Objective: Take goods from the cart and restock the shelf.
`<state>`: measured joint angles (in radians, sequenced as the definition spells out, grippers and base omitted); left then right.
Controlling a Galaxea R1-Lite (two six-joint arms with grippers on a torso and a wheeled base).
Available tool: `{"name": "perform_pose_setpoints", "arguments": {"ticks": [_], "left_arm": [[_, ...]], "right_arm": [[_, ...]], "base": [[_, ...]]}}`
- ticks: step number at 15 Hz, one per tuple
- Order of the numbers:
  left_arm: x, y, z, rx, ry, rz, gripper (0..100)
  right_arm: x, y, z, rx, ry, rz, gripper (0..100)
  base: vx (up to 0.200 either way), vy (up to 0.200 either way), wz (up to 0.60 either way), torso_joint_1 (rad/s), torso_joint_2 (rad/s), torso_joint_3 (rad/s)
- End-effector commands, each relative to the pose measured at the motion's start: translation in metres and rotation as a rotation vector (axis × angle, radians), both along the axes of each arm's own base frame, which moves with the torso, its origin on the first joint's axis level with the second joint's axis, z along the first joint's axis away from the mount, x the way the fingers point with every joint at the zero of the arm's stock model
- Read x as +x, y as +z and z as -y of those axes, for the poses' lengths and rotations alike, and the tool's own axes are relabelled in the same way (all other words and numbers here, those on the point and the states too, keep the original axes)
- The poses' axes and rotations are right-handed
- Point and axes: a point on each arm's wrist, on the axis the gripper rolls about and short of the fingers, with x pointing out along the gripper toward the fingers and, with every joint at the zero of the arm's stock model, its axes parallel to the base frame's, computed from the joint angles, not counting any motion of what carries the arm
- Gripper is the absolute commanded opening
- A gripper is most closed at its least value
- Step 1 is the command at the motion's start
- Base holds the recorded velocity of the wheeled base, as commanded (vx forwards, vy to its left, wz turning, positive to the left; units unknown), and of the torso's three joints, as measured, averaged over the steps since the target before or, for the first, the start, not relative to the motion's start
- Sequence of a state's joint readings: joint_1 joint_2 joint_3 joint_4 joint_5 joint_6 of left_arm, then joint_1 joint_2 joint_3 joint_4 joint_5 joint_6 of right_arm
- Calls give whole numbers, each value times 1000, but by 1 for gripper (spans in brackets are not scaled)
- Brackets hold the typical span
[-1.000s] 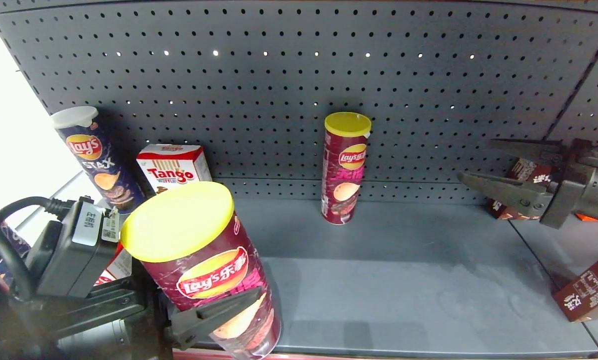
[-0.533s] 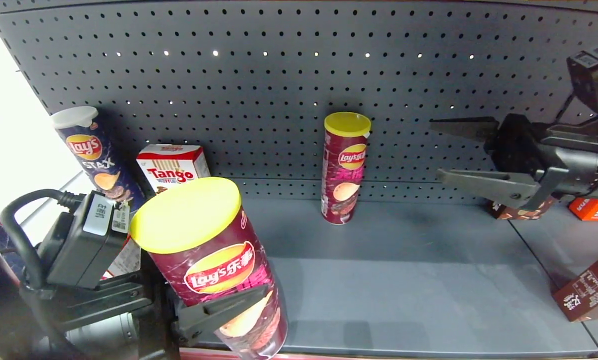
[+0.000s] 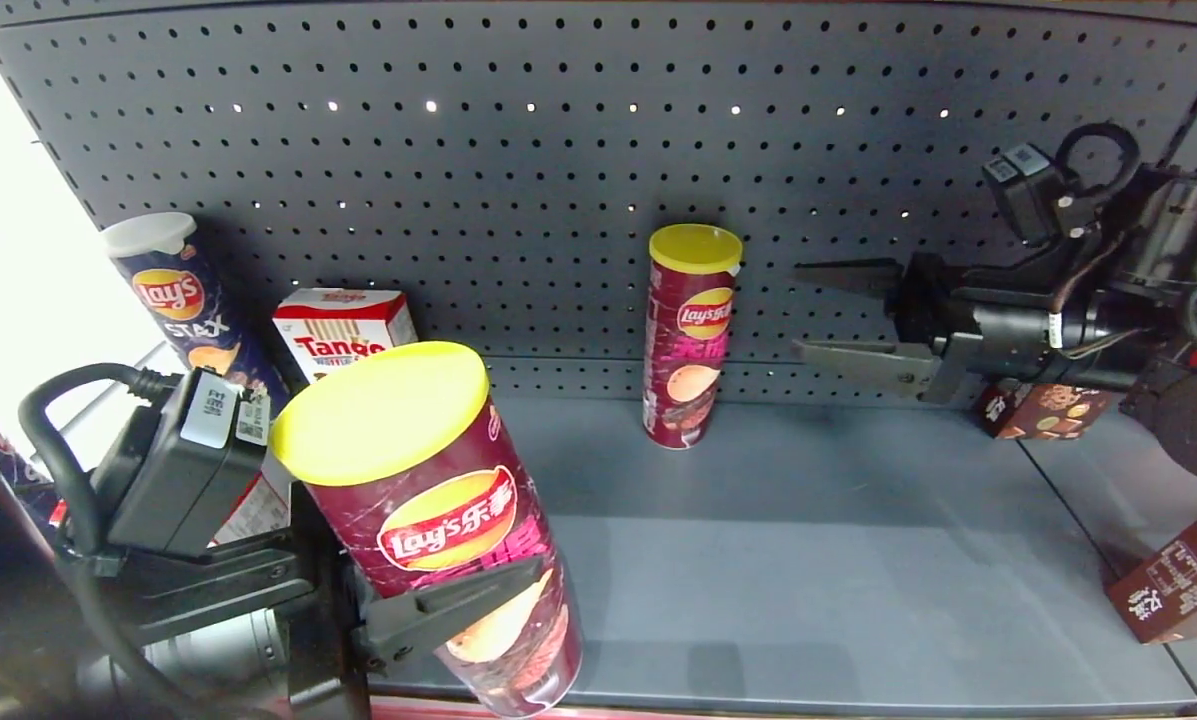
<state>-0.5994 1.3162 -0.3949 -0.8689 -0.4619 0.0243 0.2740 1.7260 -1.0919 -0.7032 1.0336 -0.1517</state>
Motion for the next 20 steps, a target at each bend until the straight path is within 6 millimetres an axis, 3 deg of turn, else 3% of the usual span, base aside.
{"name": "perform_pose_setpoints", "arguments": {"ticks": [1,6,20], "left_arm": [[1,-2,1,6,1,-8,0],[1,-3,0,9,6,-12,0],[4,-7,-5,16,29,-24,0]], "right_arm": [[24,-13,-9,-8,7,-27,100],[46,-24,-20,-12,16,-40,100],[74,-52,-34,-25,30,-75,100]], "base": [[0,0,0,0,0,0],[0,0,0,0,0,0],[0,0,0,0,0,0]]}}
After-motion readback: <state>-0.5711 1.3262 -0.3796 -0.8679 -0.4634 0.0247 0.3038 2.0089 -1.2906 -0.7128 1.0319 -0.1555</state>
